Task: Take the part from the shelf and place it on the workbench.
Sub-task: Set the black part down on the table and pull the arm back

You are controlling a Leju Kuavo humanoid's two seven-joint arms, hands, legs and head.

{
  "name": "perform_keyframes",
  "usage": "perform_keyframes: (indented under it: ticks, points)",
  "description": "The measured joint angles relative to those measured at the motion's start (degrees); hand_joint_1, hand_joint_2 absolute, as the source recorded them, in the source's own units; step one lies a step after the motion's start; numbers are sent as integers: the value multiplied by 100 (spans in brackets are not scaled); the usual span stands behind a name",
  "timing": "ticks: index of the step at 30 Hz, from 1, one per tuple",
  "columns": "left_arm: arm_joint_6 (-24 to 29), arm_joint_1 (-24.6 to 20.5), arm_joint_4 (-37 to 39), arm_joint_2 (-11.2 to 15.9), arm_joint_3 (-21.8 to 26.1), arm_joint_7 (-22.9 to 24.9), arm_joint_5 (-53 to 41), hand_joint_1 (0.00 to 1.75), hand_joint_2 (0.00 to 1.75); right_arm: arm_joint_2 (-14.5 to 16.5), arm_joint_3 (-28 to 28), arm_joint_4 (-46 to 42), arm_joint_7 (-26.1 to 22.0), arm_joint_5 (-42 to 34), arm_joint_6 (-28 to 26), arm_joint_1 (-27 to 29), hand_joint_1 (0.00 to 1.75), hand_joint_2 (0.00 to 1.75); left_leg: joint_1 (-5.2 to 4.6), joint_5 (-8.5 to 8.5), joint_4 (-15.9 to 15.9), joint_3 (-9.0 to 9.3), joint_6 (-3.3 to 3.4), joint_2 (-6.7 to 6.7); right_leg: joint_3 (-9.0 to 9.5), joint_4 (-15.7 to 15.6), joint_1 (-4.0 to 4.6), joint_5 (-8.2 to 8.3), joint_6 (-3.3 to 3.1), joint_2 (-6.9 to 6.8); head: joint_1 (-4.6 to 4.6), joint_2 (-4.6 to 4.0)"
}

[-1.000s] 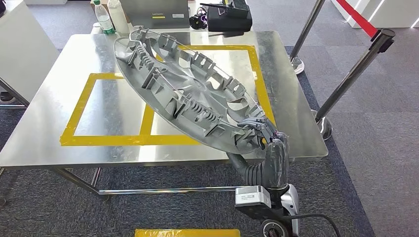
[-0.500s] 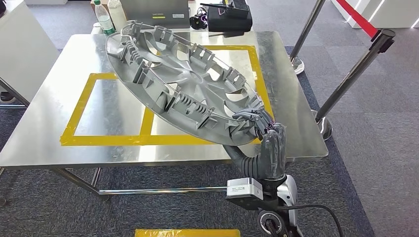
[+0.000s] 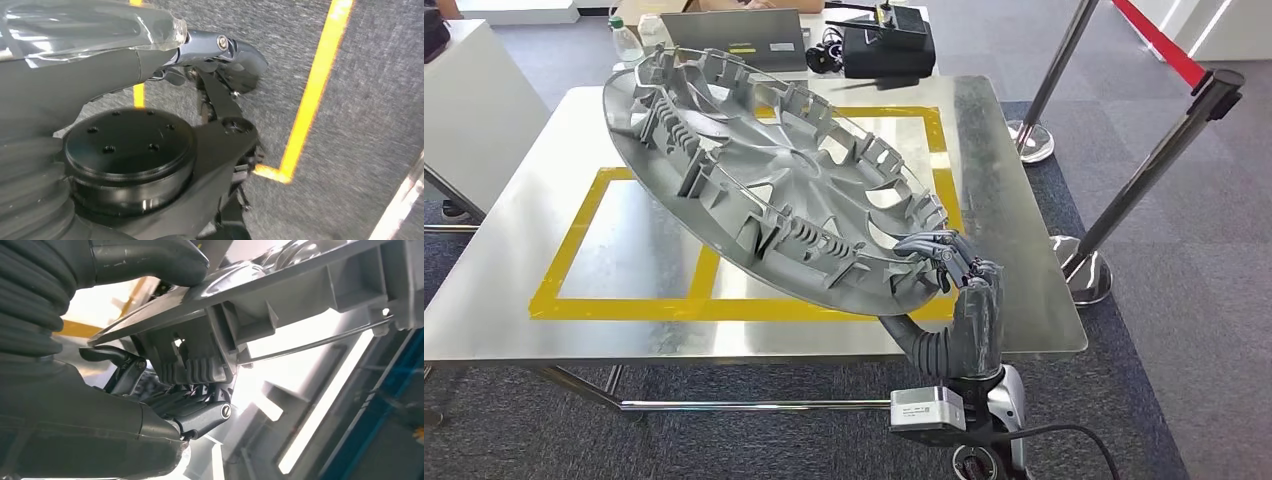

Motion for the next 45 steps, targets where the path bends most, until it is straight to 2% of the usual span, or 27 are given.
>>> perform_keyframes:
  ticks: [1, 4, 7, 11, 14, 16, 30, 35, 40, 45]
  points:
    - [4, -6, -1, -1, -1, 0, -5, 0, 175, 4, 13, -2, 2, -4, -6, 5, 175, 175, 1, -13, -16, -2, -7, 15, -6, 22, -1, 31, -49, 15, -12, 0]
    - [22, -25, -2, -3, -6, -1, -8, 0, 175, 11, 27, -4, 12, -21, -19, 1, 175, 175, 3, 7, -144, 70, 20, 29, -16, 16, -15, 21, -86, 52, -38, 0]
    - [38, -29, -2, -5, -9, -1, -7, 0, 175, 10, 48, -4, 7, -33, -21, -1, 175, 175, 0, 12, -291, 184, 26, 30, 16, -3, -1, -26, -151, 89, -48, 0]
    - [46, -30, 0, -12, -10, -4, -13, 0, 175, 9, 54, -4, 1, -42, -37, 4, 175, 175, 2, -17, -361, 264, -16, 35, 73, -6, 32, -67, -200, 96, -46, 0]
    - [51, -28, -1, -18, -13, -5, -29, 0, 175, 9, 63, -4, -3, -42, -69, 16, 175, 175, 4, -17, -365, 277, -122, 35, 97, -8, 37, -69, -201, 96, -44, 0]
    - [50, -27, -1, -19, -14, -6, -33, 0, 175, 9, 68, -4, -4, -42, -83, 25, 175, 175, 4, -16, -364, 290, -166, 35, 121, -21, 36, -68, -198, 96, -42, 0]
    - [46, -27, -1, -20, -16, -50, -86, 0, 175, 9, 63, -8, 56, 64, -121, 84, 175, 175, 3, -29, -362, 329, -154, 32, 229, -142, 36, -43, -160, 95, -41, 0]
    - [-17, -27, 0, -20, -19, -67, -106, 0, 175, 10, -22, 103, 357, 401, -123, -4, 175, 175, 3, -36, -363, 331, -144, 33, 241, -154, 36, -45, -155, 95, -41, 0]
    - [-44, -26, -1, -18, -22, -71, -135, 0, 175, 73, -394, 863, 806, 1009, 190, -601, 175, 175, 3, -36, -362, 336, -144, 34, 251, -162, 35, -34, -139, 96, -41, 0]
    - [-50, -25, -1, -11, -26, -86, -173, 0, 175, 204, -727, 2406, 1287, 1787, 301, -1713, 175, 175, 3, -31, -358, 341, -144, 33, 253, -161, 34, -26, -129, 97, -42, 0]
